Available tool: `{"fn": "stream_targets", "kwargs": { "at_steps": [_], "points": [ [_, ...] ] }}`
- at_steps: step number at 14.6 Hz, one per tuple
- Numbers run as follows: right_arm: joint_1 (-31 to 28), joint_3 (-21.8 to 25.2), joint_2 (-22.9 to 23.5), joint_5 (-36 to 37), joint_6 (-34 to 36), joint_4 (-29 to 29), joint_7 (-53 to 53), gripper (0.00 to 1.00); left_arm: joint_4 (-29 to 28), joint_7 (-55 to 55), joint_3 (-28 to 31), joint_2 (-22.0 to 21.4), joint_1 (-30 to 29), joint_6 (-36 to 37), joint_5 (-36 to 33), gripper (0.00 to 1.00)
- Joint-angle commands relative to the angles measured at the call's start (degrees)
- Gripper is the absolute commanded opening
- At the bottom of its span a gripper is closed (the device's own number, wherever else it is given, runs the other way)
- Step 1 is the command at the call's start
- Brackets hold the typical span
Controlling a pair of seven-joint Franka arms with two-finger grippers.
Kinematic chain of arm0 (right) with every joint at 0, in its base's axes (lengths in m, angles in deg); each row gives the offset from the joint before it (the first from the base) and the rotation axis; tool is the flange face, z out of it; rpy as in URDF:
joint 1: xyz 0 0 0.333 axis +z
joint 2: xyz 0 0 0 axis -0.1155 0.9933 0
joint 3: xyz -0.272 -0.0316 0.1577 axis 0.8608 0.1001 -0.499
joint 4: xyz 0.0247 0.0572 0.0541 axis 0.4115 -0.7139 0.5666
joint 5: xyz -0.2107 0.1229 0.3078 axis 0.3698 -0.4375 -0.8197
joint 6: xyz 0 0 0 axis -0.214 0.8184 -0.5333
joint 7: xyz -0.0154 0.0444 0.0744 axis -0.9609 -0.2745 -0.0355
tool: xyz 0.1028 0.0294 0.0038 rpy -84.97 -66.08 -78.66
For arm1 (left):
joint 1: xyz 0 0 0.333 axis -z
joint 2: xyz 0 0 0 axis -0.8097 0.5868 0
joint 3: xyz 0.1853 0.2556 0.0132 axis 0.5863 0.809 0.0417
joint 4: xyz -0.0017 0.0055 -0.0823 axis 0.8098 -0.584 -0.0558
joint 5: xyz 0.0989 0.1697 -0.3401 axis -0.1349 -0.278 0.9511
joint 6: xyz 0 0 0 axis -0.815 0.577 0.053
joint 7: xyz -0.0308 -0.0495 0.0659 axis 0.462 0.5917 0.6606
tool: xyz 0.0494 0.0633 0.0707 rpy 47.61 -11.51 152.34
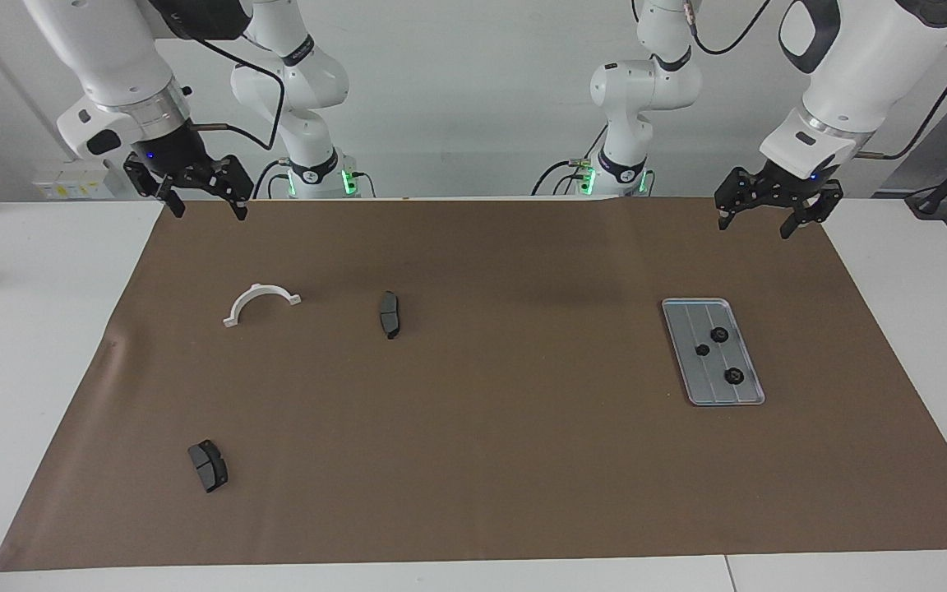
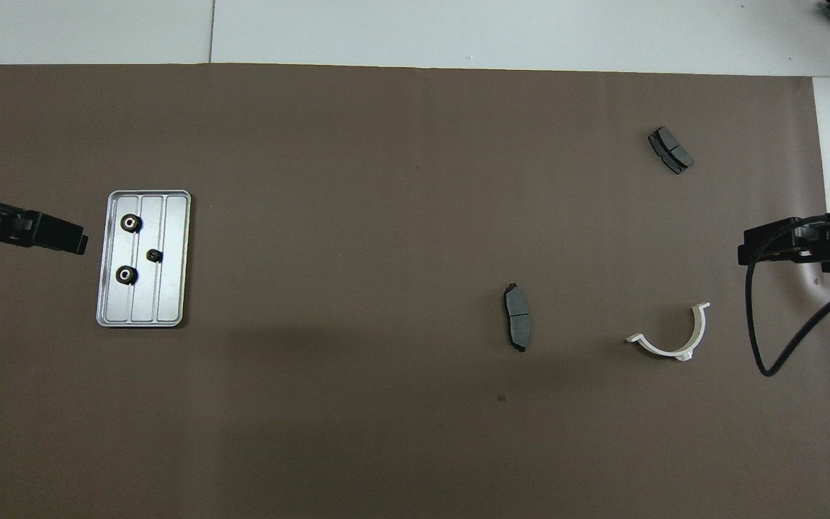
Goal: Pick bearing gear from pile to tray
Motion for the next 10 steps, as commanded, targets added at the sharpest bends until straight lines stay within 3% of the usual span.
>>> {"fn": "stream_targets", "kwargs": {
  "at_steps": [1, 10],
  "points": [
    [-0.05, -0.16, 0.2, 0.17, -0.29, 0.18, -0.3, 1.0, -0.36, -1.69, -0.92, -0.78, -1.12, 1.17, -0.75, 1.0],
    [-0.05, -0.16, 0.2, 0.17, -0.29, 0.18, -0.39, 1.0, -0.45, -1.86, -0.48, -0.86, -1.12, 2.05, -0.84, 1.0]
  ]
}}
